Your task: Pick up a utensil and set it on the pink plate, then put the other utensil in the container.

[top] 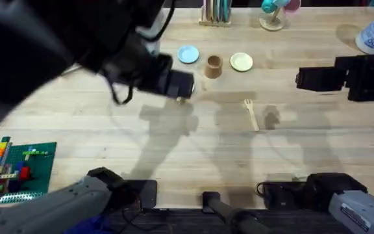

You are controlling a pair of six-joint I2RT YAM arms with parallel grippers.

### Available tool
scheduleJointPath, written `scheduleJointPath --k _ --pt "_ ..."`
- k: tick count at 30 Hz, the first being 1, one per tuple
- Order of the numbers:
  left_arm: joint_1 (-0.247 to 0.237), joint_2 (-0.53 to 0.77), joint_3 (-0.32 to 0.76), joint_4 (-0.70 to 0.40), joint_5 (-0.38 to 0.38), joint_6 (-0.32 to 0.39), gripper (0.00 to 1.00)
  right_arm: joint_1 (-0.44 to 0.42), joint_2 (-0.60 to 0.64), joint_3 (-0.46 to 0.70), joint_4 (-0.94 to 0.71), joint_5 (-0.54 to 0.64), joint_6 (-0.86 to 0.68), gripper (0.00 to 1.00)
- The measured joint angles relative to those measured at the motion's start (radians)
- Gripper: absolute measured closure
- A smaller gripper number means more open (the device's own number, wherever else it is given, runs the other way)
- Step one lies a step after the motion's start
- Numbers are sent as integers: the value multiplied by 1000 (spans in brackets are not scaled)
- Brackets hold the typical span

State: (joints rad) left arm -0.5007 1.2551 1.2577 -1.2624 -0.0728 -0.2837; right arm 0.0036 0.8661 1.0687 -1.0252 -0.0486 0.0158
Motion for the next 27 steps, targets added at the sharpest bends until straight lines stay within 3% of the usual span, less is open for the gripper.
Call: scheduleJointPath --k 6,12,21,27 --pt "0 -163 -148 56 0 -24 7 0 0 0 0 0 0 3" --pt "0 -267 -170 100 -3 -35 7 0 0 0 0 0 0 3" --pt "0 -251 -173 100 -29 -37 6 0 0 0 0 0 0 3" --pt "0 -241 -177 99 -30 27 6 0 0 0 0 0 0 3"
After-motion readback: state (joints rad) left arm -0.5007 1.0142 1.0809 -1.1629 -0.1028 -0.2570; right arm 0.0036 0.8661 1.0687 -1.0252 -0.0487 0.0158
